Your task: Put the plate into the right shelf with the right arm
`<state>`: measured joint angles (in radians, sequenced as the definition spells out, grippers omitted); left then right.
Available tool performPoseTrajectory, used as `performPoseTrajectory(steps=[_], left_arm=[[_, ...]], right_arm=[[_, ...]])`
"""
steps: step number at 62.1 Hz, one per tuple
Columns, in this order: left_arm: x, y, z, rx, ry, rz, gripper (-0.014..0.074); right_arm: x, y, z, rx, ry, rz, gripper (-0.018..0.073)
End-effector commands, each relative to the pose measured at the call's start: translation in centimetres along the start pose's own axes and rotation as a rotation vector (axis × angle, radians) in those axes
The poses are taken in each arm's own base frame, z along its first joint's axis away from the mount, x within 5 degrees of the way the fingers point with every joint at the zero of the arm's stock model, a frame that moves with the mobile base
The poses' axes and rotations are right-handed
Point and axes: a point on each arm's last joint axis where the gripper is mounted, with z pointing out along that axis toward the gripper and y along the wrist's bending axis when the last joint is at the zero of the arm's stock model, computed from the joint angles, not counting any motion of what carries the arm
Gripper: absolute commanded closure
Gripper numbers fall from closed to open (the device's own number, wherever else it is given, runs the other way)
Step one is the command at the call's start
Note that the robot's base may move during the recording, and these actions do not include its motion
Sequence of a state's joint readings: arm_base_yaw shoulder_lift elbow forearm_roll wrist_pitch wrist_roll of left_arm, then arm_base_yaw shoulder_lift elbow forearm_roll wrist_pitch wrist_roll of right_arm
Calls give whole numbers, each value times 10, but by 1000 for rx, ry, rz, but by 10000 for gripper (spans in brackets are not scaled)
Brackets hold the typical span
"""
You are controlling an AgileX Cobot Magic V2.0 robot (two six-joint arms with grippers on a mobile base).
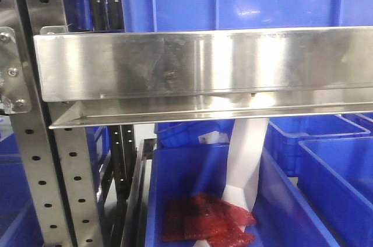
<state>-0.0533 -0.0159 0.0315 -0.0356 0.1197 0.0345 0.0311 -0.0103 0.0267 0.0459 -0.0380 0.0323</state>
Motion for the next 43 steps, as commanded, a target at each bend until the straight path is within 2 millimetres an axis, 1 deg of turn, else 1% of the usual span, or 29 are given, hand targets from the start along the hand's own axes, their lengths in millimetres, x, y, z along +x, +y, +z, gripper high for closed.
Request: performPoseTrajectory(steps=[1,8,31,43], left_arm=[[-5,0,0,-3,-81,-9,643],[-5,0,0,-3,-81,-9,643],[-5,0,0,-3,-81,-9,643],[-5,0,0,-3,-81,-9,643]], right_arm=[[-4,0,-1,1,-35,-26,503],[0,0,-1,2,13,-25,503],[0,0,-1,2,12,-25,503],[-6,0,-1,0,-56,-25,503]])
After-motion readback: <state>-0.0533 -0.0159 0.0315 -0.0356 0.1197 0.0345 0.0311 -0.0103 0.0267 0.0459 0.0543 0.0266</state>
